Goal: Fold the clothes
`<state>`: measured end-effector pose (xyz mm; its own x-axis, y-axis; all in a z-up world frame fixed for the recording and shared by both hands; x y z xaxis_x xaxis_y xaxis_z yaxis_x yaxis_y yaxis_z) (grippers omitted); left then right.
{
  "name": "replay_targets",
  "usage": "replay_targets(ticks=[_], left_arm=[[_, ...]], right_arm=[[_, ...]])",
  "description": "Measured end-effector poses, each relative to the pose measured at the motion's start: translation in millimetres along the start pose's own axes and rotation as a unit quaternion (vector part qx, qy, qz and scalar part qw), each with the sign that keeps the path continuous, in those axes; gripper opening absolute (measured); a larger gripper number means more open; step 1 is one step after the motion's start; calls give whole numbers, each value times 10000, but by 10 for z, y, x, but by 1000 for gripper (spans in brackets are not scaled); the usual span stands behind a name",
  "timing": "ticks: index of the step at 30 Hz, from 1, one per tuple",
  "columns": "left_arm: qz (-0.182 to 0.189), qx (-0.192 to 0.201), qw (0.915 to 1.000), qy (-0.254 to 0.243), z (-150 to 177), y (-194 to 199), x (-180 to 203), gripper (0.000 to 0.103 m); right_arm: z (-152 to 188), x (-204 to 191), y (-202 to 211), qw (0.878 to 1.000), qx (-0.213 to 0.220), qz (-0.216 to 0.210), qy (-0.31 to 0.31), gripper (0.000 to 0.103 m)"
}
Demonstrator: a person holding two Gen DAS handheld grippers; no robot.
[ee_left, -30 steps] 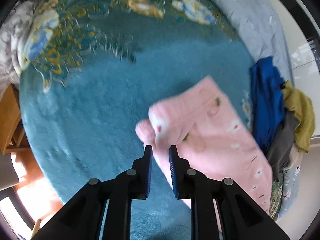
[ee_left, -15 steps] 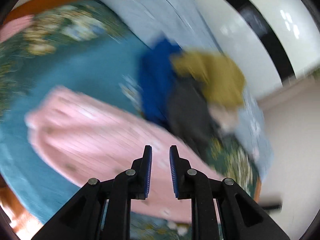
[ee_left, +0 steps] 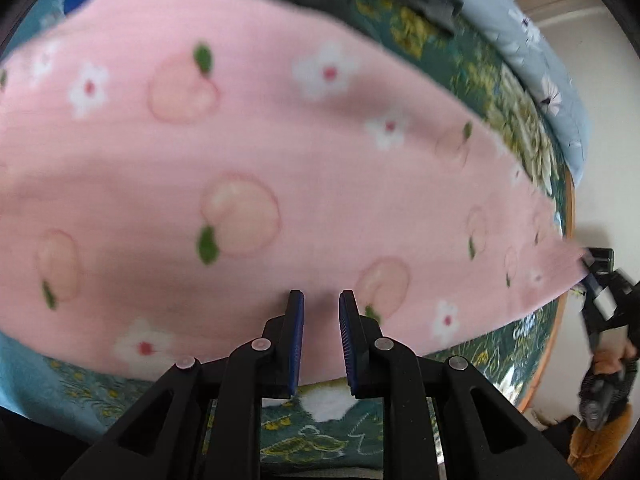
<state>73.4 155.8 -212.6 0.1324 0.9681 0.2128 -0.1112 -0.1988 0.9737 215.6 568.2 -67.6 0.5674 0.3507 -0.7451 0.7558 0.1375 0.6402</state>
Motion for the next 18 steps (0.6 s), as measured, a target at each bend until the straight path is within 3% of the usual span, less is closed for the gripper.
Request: replay_targets(ticks=[3,7,10,14,18], left_arm=[[-51,-133,9998,-120,11,-70,26,18],[-447,-215,9976,-486,22,-150,155,19],[136,69,9999,5,-17,72,-30,20],[893,581,9919,697,-96,446,-365,20],[977,1330,9754,1462,-169,879,-1066,20]], right_arm=[[97,-460,-82,9984,-146,-515,202,11],[319,-1055,-217,9912,-462,-1111,555,11],[617,-1518,-318,9789,-806,-1601,985,11],[1266,-2047,-455,9496,-1374,-2091,1886,11],[2021,-2472,-620,9064,-1991,-2413,2837,11]])
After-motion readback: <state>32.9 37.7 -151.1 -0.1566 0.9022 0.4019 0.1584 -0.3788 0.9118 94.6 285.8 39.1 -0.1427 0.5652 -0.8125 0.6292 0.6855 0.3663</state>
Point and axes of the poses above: each gripper's, at about its wrist camera, not at the fingertips, and y roughly against the way its jaws point, x to its right, z to its underside, the point moved 6 cm from there along -y, roughly the way its jaws point, and after that the axes turned 12 degrees about -z, right-handed, at the moved point
